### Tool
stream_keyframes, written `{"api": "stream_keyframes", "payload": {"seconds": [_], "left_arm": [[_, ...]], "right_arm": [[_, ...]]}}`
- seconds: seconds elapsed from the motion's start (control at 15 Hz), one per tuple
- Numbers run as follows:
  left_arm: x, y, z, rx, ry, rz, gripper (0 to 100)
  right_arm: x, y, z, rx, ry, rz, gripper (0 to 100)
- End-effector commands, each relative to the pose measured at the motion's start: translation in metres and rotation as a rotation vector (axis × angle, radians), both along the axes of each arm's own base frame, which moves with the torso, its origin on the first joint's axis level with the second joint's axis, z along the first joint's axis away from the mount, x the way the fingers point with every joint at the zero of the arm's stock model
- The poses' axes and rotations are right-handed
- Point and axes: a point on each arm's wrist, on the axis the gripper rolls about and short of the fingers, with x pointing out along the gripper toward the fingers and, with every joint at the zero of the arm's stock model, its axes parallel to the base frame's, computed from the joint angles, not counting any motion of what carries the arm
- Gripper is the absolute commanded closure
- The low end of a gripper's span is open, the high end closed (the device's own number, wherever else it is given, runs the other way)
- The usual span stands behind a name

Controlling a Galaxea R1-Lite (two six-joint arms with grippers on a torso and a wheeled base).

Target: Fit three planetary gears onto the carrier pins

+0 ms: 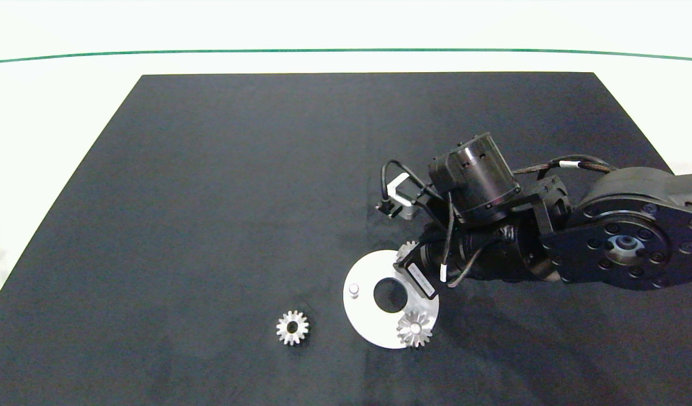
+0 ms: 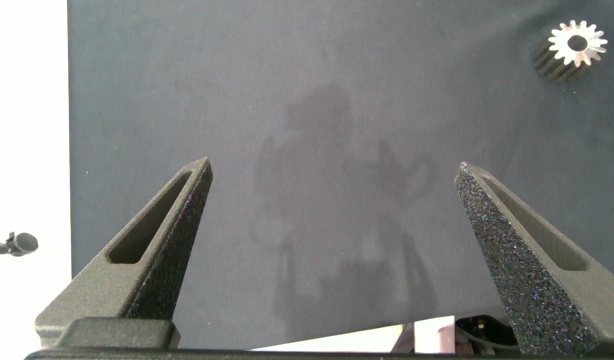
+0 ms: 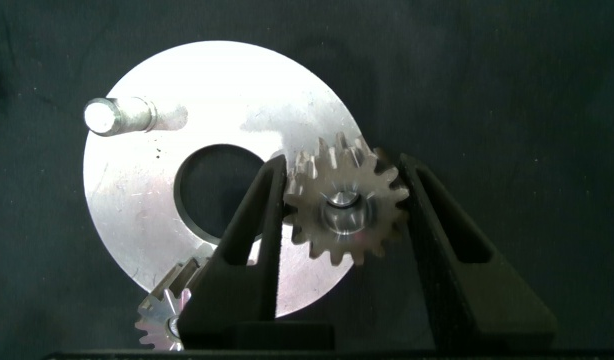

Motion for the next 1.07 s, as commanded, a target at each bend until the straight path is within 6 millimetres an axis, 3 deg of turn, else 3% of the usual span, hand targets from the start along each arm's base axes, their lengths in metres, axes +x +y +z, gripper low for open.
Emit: {"api": "stream_keyframes", "payload": {"seconds": [0.07,0.33,0.53,0.67,0.8,1.07], "left_arm": [[0.000,0.000,0.001,0.001,0.002,0.000,0],[0.000,0.000,0.001,0.002,0.001,-0.001,0],[0.000,0.000,-0.001,0.000,0.001,0.001,0],[0.000,0.000,-0.001,0.001,0.002,0.001,0],[-0.001,0.000,-0.003,0.001,0.002,0.001,0],[0.005,-0.001,-0.002,0.093,0.038,-0.036,0]], "right_arm": [[0.001,0.001,0.001,0.000,-0.003,0.000,0],[-0.003,-0.003,0.006,0.009,-0.014,0.000,0],[-0.025,-0.021,0.041,0.083,-0.083,0.002,0],[-0.051,-0.046,0.067,0.137,-0.149,0.000,0],[-0.078,-0.087,0.084,0.151,-0.197,-0.070,0],[-0.123,-0.147,0.080,0.143,-0.237,-0.190,0]]}}
